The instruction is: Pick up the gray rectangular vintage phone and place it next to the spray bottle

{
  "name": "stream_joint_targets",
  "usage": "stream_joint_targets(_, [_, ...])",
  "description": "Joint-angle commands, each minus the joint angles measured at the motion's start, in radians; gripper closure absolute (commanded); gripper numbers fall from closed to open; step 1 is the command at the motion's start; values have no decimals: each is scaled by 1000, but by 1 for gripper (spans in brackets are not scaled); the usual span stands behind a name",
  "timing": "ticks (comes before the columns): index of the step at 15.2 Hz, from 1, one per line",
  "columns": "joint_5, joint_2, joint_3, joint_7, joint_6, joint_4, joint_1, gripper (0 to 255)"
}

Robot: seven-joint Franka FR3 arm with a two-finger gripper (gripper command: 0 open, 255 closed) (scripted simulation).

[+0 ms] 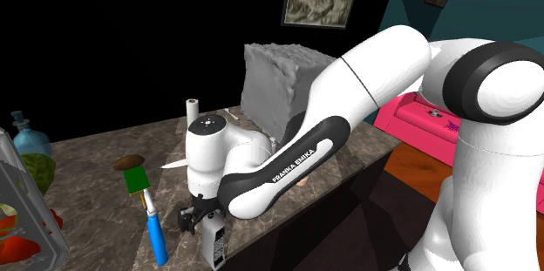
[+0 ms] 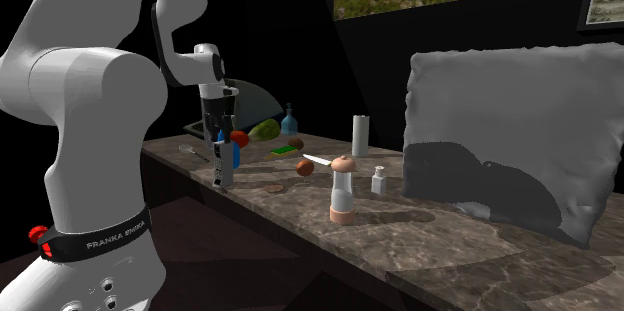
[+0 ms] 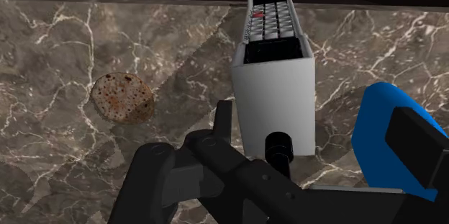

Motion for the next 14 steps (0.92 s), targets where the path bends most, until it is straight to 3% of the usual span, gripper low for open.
stream_joint_targets(1, [0,0,0,0,0,0,0,0])
stream_joint_targets(6, [60,-93,27,-40,-102,17,-14,0])
stream_joint_targets(14, [60,-93,27,-40,-102,17,-14,0])
